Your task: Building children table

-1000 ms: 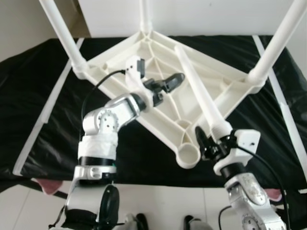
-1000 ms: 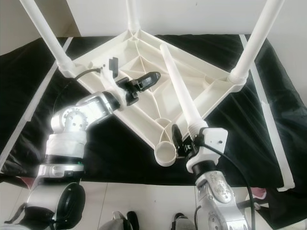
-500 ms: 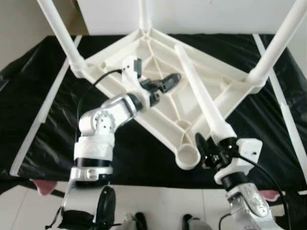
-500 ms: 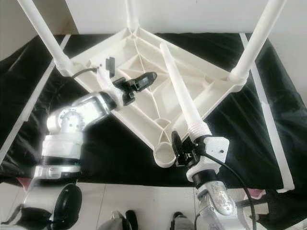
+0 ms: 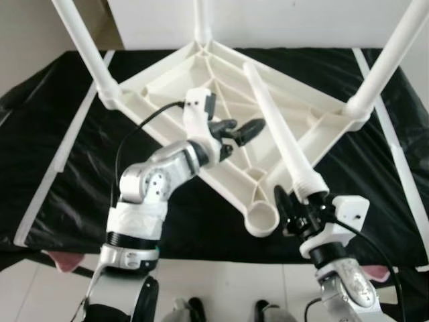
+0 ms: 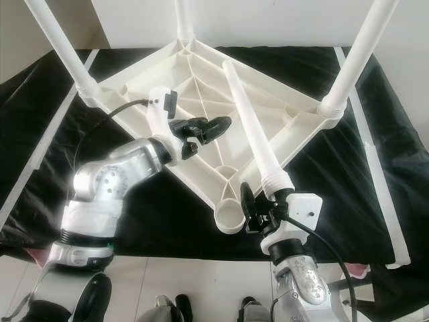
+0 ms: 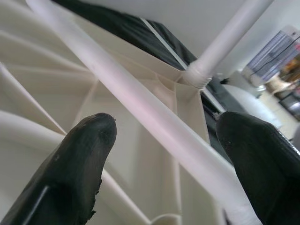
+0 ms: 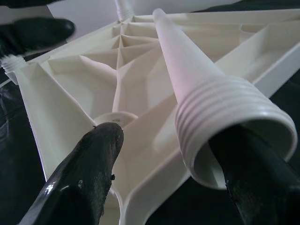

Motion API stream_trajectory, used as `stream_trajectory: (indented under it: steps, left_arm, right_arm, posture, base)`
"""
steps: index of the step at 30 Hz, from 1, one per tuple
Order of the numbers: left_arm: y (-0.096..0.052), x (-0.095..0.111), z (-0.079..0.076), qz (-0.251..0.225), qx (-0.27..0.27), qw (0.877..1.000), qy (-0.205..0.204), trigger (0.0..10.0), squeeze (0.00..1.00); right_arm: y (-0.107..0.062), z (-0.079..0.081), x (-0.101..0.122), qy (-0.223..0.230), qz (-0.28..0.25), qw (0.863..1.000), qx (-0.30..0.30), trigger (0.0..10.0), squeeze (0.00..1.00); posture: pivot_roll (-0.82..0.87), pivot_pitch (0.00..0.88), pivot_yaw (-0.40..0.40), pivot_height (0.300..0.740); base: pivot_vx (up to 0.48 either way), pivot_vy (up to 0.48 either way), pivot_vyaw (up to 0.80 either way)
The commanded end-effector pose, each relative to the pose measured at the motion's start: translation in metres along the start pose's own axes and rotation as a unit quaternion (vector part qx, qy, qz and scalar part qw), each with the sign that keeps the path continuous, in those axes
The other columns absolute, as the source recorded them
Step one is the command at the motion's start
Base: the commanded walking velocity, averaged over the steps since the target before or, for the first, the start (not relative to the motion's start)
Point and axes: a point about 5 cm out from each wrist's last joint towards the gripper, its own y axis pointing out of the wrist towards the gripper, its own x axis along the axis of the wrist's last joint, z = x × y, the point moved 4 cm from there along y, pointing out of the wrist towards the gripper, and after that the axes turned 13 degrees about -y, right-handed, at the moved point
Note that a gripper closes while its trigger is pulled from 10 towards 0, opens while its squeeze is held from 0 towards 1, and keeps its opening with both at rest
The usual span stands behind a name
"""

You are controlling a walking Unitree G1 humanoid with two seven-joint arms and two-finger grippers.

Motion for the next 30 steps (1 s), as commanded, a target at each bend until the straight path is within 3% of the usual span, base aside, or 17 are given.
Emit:
stream_trajectory:
  steps: [1,3,4,6,7,8,16,22,23,24,26,27,30]
  left_arm:
    - [-0.003,-0.004,-0.018,0.018,-0.082,0.996,0.021,10.0,1.0]
    - [-0.002,-0.005,-0.018,0.021,-0.078,0.996,0.038,10.0,1.0]
    - [-0.002,-0.008,-0.017,0.027,-0.07,0.995,0.072,10.0,1.0]
    - [-0.002,-0.009,-0.017,0.029,-0.067,0.994,0.085,10.0,1.0]
    - [-0.003,-0.012,-0.018,0.037,-0.071,0.992,0.094,10.0,0.61]
    - [-0.005,-0.016,-0.021,0.045,-0.081,0.99,0.103,10.0,0.0]
    - [-0.012,-0.026,-0.037,0.066,-0.129,0.983,0.115,10.0,0.0]
    - [-0.014,-0.027,-0.037,0.069,-0.133,0.982,0.119,10.0,0.0]
    - [-0.014,-0.027,-0.037,0.068,-0.133,0.981,0.12,10.0,0.0]
    - [-0.014,-0.026,-0.036,0.065,-0.133,0.982,0.114,10.0,0.0]
    - [-0.015,-0.025,-0.036,0.063,-0.133,0.983,0.11,10.0,0.0]
    - [-0.015,-0.024,-0.036,0.059,-0.133,0.984,0.105,10.0,1.0]
    - [-0.016,-0.023,-0.035,0.056,-0.134,0.984,0.1,10.0,1.0]
  right_arm:
    - [-0.003,0.0,0.002,0.0,-0.004,1.0,0.0,10.0,0.0]
    - [-0.004,0.0,0.001,0.0,-0.003,1.0,0.001,10.0,0.0]
    - [-0.007,0.001,0.001,-0.002,0.0,1.0,0.003,10.0,0.0]
    - [-0.008,0.001,0.001,-0.003,0.001,1.0,0.005,10.0,0.0]
    - [-0.01,0.0,0.0,-0.004,0.003,1.0,0.006,10.0,0.0]
    - [-0.012,0.0,0.0,-0.005,0.007,1.0,0.006,10.0,0.0]
    - [-0.023,-0.003,-0.002,-0.018,0.018,1.0,0.016,10.0,0.0]
    - [-0.027,-0.003,0.0,-0.034,0.017,0.999,0.021,10.0,0.0]
    - [-0.028,-0.002,0.001,-0.041,0.016,0.999,0.023,10.0,0.94]
    - [-0.029,-0.003,0.002,-0.052,0.013,0.998,0.022,10.0,1.0]
    - [-0.03,-0.003,0.003,-0.06,0.012,0.998,0.02,10.0,1.0]
    - [-0.031,-0.004,0.004,-0.066,0.01,0.998,0.014,10.0,1.0]
    - [-0.032,-0.005,0.005,-0.07,0.008,0.997,0.009,10.0,1.0]
  posture:
    - [-0.19,0.201,0.06,0.74]
    - [-0.19,0.205,0.061,0.74]
    - [-0.19,0.207,0.063,0.74]
    - [-0.19,0.207,0.063,0.74]
    - [-0.19,0.21,0.064,0.74]
    - [-0.19,0.212,0.068,0.74]
    - [-0.2,0.219,0.072,0.74]
    - [-0.2,0.219,0.071,0.74]
    - [-0.2,0.218,0.072,0.74]
    - [-0.2,0.218,0.071,0.74]
    - [-0.2,0.218,0.071,0.74]
    - [-0.2,0.217,0.071,0.74]
    - [-0.2,0.217,0.071,0.74]
  base:
    - [0.0,0.0,0.0]
    - [0.0,0.0,0.0]
    - [0.0,0.0,0.0]
    - [0.0,0.0,0.0]
    - [0.0,0.0,0.0]
    - [0.0,0.0,0.0]
    - [0.0,0.0,0.0]
    - [0.0,0.0,0.0]
    - [0.0,0.0,0.0]
    - [0.0,0.0,0.0]
    - [0.0,0.0,0.0]
    - [0.0,0.0,0.0]
    - [0.0,0.0,0.0]
